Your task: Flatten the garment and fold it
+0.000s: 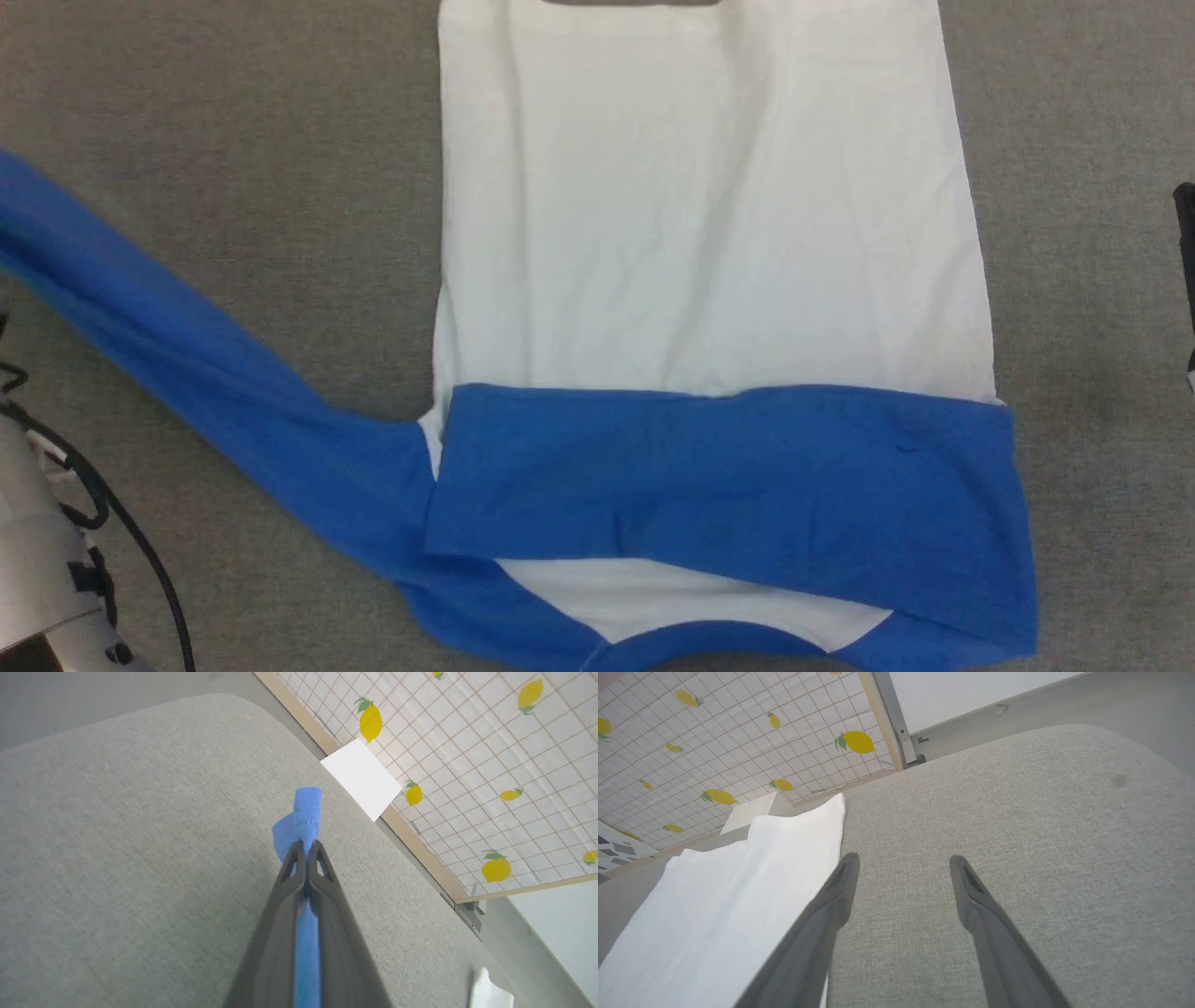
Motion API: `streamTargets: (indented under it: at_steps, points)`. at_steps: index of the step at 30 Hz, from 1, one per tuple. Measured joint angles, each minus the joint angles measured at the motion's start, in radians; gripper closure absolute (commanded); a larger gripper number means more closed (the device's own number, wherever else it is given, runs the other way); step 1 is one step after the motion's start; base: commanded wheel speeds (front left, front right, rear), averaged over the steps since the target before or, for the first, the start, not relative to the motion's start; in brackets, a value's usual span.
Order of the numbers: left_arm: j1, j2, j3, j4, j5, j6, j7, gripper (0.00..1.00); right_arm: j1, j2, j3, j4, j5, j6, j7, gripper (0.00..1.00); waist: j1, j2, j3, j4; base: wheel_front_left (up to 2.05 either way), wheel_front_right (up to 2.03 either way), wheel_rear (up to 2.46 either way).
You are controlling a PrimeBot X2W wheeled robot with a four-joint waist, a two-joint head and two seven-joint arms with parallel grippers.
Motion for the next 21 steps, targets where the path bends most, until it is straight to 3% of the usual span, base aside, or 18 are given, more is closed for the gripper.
streamTargets:
  at_steps: [6,12,16,21]
  points:
    - [0.044,0.02,-0.012,-0.042,-0.015,-0.084,-0.063,1.0,0.037,0.044,0.002,0.007,-0.024,0.0,0.015,0.0,0.0,0.0,-0.112,0.04,0.0,0.0,0.0]
    - [0.121,-0.076,-0.147,-0.105,0.022,-0.14,-0.079,1.0,0.076,0.07,-0.007,0.008,-0.038,0.0,0.026,0.0,0.0,0.0,-0.198,0.057,0.0,0.0,0.0]
    - [0.206,-0.152,-0.276,-0.18,0.038,-0.177,-0.081,1.0,0.097,0.087,-0.013,0.006,-0.046,0.0,0.031,0.0,0.0,0.0,-0.249,0.057,0.0,0.0,0.0]
    - [0.294,-0.202,-0.559,-0.233,0.019,-0.194,-0.063,1.0,0.128,0.105,-0.025,0.002,-0.054,0.0,0.039,0.0,-0.0001,0.0,-0.294,0.047,0.0,0.0,0.0]
